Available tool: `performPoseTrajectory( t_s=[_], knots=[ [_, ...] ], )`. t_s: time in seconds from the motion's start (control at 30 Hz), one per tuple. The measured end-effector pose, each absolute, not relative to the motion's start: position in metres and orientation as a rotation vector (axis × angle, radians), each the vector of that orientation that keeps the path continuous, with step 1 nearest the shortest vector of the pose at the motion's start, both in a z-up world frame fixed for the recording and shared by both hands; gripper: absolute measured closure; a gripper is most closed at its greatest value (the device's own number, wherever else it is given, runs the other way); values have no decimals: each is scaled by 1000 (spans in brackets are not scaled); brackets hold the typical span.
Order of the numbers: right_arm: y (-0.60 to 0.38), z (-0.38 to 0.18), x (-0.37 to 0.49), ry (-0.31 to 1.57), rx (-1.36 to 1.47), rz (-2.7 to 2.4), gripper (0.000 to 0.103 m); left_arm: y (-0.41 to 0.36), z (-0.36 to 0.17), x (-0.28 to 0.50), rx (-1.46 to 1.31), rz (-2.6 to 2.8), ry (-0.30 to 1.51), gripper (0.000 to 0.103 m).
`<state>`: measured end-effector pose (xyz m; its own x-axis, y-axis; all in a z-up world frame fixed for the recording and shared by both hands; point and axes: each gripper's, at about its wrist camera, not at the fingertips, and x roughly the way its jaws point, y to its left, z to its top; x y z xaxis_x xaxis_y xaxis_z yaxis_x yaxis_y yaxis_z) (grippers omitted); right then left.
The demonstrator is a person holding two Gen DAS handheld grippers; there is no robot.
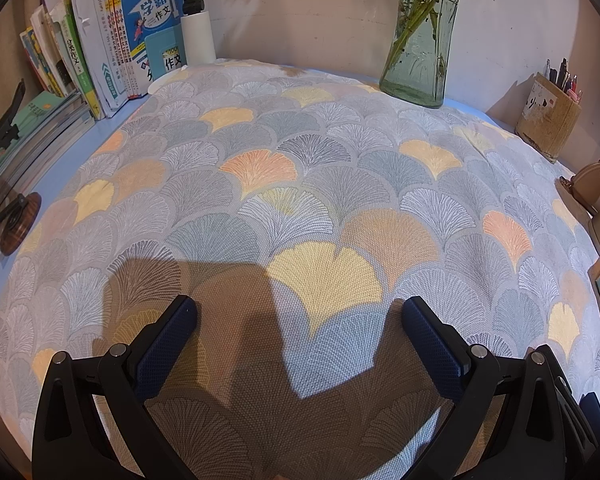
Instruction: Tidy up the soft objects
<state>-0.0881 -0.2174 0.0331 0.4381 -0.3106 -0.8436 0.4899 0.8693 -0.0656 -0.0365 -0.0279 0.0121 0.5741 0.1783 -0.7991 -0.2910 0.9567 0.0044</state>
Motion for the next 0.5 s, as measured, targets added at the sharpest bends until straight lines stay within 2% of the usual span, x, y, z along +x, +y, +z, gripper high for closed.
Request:
performPoseTrajectory(
  t_s=[0.5],
  knots=[
    [-218,33,-89,1001,200,-500,0,-29,12,-36,-117,246,925,0]
  ],
)
